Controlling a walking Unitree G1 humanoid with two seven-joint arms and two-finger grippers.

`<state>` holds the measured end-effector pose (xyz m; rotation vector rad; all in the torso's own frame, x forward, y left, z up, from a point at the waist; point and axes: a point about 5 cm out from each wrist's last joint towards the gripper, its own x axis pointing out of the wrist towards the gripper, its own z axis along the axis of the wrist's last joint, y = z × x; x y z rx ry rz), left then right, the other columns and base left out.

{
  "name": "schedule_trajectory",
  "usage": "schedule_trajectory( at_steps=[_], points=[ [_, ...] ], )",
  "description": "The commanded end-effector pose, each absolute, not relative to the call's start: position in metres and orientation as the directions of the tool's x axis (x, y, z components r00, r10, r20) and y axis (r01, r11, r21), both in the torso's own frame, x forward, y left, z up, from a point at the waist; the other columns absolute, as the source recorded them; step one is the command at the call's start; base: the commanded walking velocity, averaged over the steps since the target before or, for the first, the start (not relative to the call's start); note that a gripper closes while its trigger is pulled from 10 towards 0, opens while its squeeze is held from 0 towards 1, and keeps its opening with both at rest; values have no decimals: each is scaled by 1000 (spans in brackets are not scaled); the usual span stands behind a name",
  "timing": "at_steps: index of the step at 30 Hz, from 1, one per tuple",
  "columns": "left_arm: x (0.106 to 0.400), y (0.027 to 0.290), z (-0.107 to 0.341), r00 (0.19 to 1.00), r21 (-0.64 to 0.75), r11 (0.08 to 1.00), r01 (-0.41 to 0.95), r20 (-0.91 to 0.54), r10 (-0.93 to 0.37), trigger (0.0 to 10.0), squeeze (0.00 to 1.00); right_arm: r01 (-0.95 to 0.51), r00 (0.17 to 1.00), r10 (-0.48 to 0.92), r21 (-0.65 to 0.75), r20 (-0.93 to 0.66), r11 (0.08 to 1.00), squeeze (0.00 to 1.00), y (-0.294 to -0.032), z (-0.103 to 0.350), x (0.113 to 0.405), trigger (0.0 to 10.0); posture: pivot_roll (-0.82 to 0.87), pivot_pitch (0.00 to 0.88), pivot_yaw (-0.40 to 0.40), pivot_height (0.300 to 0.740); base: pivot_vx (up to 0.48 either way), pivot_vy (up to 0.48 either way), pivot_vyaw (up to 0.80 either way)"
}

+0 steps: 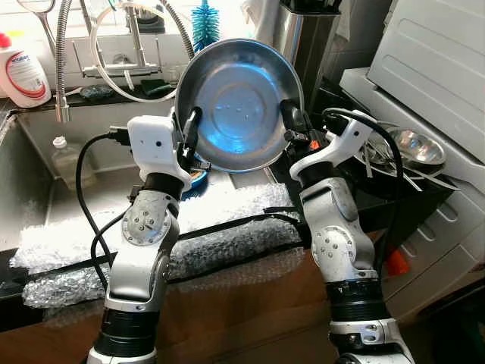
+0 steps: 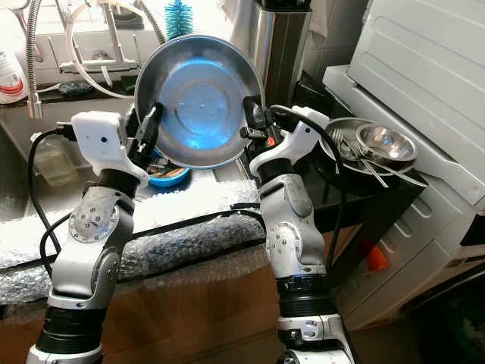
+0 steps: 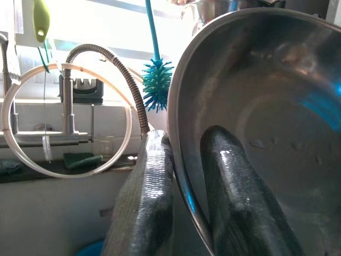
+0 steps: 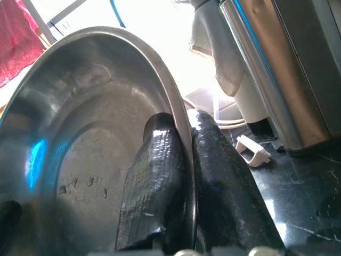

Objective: Kitchen organization

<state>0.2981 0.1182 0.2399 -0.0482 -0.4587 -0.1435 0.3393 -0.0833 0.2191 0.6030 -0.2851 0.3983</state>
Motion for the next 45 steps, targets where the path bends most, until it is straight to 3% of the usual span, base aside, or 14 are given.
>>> schedule_trajectory(
  at_steps=[1,11,12,13,14,40,41,42,43,45],
  points=[
    [298,110,246,868,10,984,179,469,-163,0,0,-480,863,306,465,402,744,0,-74,226,335,10000,-48,0,-70,740,0,0,0],
    [299,110,245,869,12,984,177,467,-162,0,0,-474,864,310,435,396,766,0,-74,226,336,10000,-48,0,-76,740,0,0,0],
    [298,110,245,869,13,984,177,467,-163,0,0,-473,865,310,436,395,765,345,-74,226,336,10000,-48,0,-76,740,0,0,0],
    [298,110,245,869,12,984,177,467,-162,0,0,-473,865,309,437,395,765,345,-74,226,336,10000,-48,0,-77,740,0,0,0],
    [298,110,245,869,11,984,176,468,-161,0,0,-473,865,309,438,395,764,1000,-74,225,335,10000,-48,0,-78,740,0,0,0],
    [306,133,251,890,-234,969,86,456,31,0,0,-531,838,388,413,384,740,1000,-64,222,331,10000,-44,0,-75,740,0,0,0],
    [306,134,251,890,-238,968,83,455,35,0,0,-520,844,378,411,380,748,894,-65,222,332,10000,-45,0,-74,740,0,0,0],
    [306,135,251,890,-245,966,81,454,41,0,0,-512,849,372,410,377,755,894,-65,222,332,10000,-46,0,-74,740,0,0,0],
    [306,136,251,890,-255,964,76,452,50,0,0,-503,854,364,409,373,762,0,-66,222,333,10000,-47,0,-75,740,0,0,0],
    [306,139,251,891,-283,957,60,448,76,0,0,-487,862,349,405,368,774,0,-69,222,334,10000,-46,0,-75,740,0,0,0]
  ],
)
